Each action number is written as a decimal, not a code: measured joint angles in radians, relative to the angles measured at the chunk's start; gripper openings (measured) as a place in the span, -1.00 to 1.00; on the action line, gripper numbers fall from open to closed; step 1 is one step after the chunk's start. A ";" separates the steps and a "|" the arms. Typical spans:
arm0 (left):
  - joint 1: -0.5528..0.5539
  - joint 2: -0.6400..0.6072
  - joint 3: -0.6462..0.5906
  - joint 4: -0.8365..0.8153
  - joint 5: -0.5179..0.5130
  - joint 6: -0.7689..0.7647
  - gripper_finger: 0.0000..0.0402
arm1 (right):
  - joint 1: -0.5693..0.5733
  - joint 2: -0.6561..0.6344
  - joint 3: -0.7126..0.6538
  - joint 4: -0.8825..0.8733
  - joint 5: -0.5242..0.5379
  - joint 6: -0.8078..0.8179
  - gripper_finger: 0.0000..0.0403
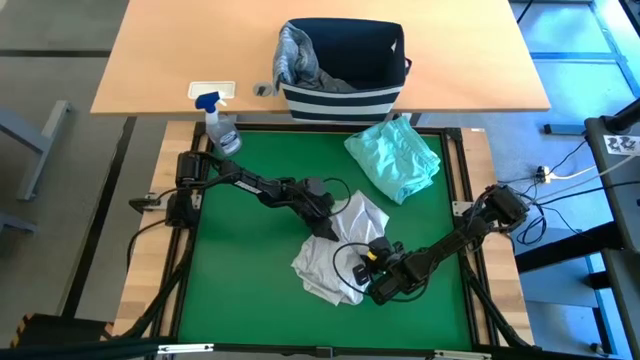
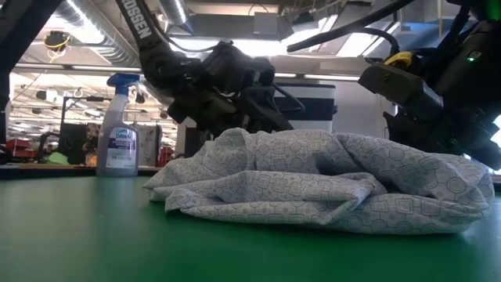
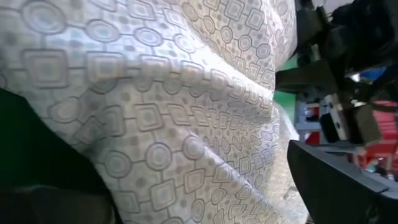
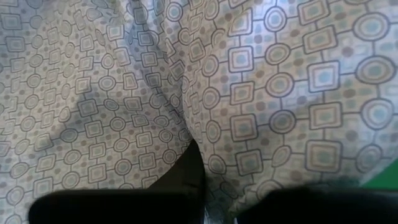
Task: Fold laundry
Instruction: Stack the white polo shirt on top of the blue short, then remove the blue polo shirt from the blue laundry bin
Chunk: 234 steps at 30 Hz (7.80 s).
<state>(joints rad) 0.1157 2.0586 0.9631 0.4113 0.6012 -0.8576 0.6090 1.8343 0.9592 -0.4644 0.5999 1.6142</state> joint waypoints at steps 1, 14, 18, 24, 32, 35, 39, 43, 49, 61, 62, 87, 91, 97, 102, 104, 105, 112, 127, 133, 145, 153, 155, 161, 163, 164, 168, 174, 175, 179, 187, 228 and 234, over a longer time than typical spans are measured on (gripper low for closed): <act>0.000 0.000 0.000 0.008 0.004 -0.006 0.64 | 0.000 0.000 0.000 0.000 0.000 0.000 -0.78; -0.029 0.004 -0.003 0.026 -0.044 0.072 -0.12 | -0.001 0.001 0.000 -0.015 0.036 0.000 -0.78; -0.042 0.004 -0.004 0.041 -0.087 0.128 -0.47 | -0.007 0.001 0.000 -0.019 0.033 0.000 -0.78; -0.043 0.005 -0.003 0.142 -0.126 0.177 -0.84 | -0.008 -0.062 -0.001 -0.150 0.035 -0.001 -0.78; -0.017 -0.010 0.114 0.147 -0.148 0.222 -0.79 | -0.025 -0.267 -0.001 -0.428 0.069 -0.041 -0.78; -0.007 -0.010 0.174 0.139 -0.157 0.265 -0.79 | -0.056 -0.347 -0.001 -0.499 0.070 -0.095 -0.78; 0.017 -0.011 0.266 0.134 -0.169 0.292 -0.80 | -0.113 -0.458 -0.001 -0.601 0.086 -0.176 -0.78; 0.049 -0.013 0.346 0.061 -0.240 0.334 -0.80 | -0.191 -0.567 -0.001 -0.723 0.104 -0.262 -0.78; 0.116 -0.013 0.410 0.031 -0.387 0.345 -0.80 | -0.396 -0.723 0.000 -0.781 0.133 -0.533 -0.78; 0.221 0.138 0.556 0.057 -0.473 0.256 -0.79 | -1.042 -0.798 0.000 -0.522 -0.147 -1.229 -0.78; 0.231 0.147 0.573 0.056 -0.472 0.264 -0.79 | -1.086 -0.786 0.000 -0.499 -0.165 -1.259 -0.78; 0.356 0.224 0.645 -0.135 -0.294 0.439 -0.15 | -1.422 -0.447 0.071 -0.411 -0.187 -1.465 -0.01; 0.378 0.197 0.644 -0.213 -0.156 0.474 -0.15 | -1.422 -0.478 0.199 -0.562 -0.263 -1.464 0.10; 0.401 0.091 0.644 -0.438 -0.173 0.559 -0.15 | -1.421 -0.564 0.278 -0.486 -0.474 -1.458 0.12; 0.402 -0.026 0.644 -0.678 -0.266 0.690 -0.15 | -1.420 -0.588 0.098 -0.140 -0.521 -1.399 0.10; 0.399 -0.068 0.644 -0.763 -0.301 0.746 -0.15 | -1.421 -0.575 -0.015 0.029 -0.514 -1.367 0.10; 0.397 -0.088 0.644 -0.803 -0.320 0.766 -0.15 | -1.421 -0.565 -0.070 0.125 -0.518 -1.351 0.09; 0.386 -0.219 0.554 -0.853 -0.385 0.790 -0.15 | -1.420 -0.428 -0.340 0.687 -0.526 -1.355 0.09; 0.368 -0.276 0.505 -0.841 -0.375 0.791 -0.15 | -1.420 -0.390 -0.276 0.616 -0.480 -1.521 0.09; 0.365 -0.311 0.507 -0.825 -0.374 0.808 -0.15 | -1.400 -0.574 -0.205 0.399 -0.626 -1.481 0.09; 0.318 -0.321 0.507 -0.738 -0.390 0.729 -0.15 | -1.244 -0.557 -0.476 0.647 -0.565 -1.525 0.09; 0.268 -0.321 0.507 -0.739 -0.491 0.702 -0.15 | -1.244 -0.446 -0.588 0.837 -0.507 -1.627 0.09; 0.261 -0.321 0.507 -0.738 -0.505 0.699 -0.15 | -1.244 -0.409 -0.588 0.838 -0.513 -1.627 0.09; 0.259 -0.358 0.507 -0.735 -0.488 0.629 -0.15 | -1.244 -0.470 -0.505 0.669 -0.589 -1.570 0.09; 0.270 -0.406 0.507 -0.733 -0.487 0.629 -0.15 | -1.243 -0.531 -0.431 0.559 -0.591 -1.569 0.09; 0.279 -0.432 0.508 -0.731 -0.487 0.630 -0.15 | -1.243 -0.558 -0.394 0.496 -0.589 -1.570 0.09; 0.344 -0.539 0.508 -0.746 -0.490 0.682 -0.15 | -1.243 -0.640 -0.235 0.286 -0.603 -1.581 0.09; 0.506 -0.686 0.508 -0.786 -0.488 0.790 -0.15 | -1.243 -0.666 0.022 0.183 -0.714 -1.585 0.09; 0.536 -0.700 0.508 -0.791 -0.487 0.808 -0.15 | -1.243 -0.658 0.060 0.189 -0.714 -1.573 0.09; 0.658 -0.729 0.508 -0.795 -0.430 0.878 -0.15 | -1.243 -0.597 0.200 0.253 -0.674 -1.569 0.09; 0.837 -0.711 0.508 -0.845 -0.318 0.949 -0.15 | -1.245 -0.297 0.554 0.237 -0.602 -1.624 0.09; 0.914 -0.711 0.508 -0.876 -0.331 1.025 -0.15 | -1.389 0.623 1.288 0.463 -0.802 -1.620 0.05; 0.914 -0.711 0.508 -0.875 -0.331 1.025 -0.15 | -1.389 0.663 1.284 0.484 -0.819 -1.596 -0.24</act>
<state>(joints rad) 1.0294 1.3479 1.4708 -0.4641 0.2707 0.1677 -0.7795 2.4976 2.2433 0.0196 -0.2192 0.0179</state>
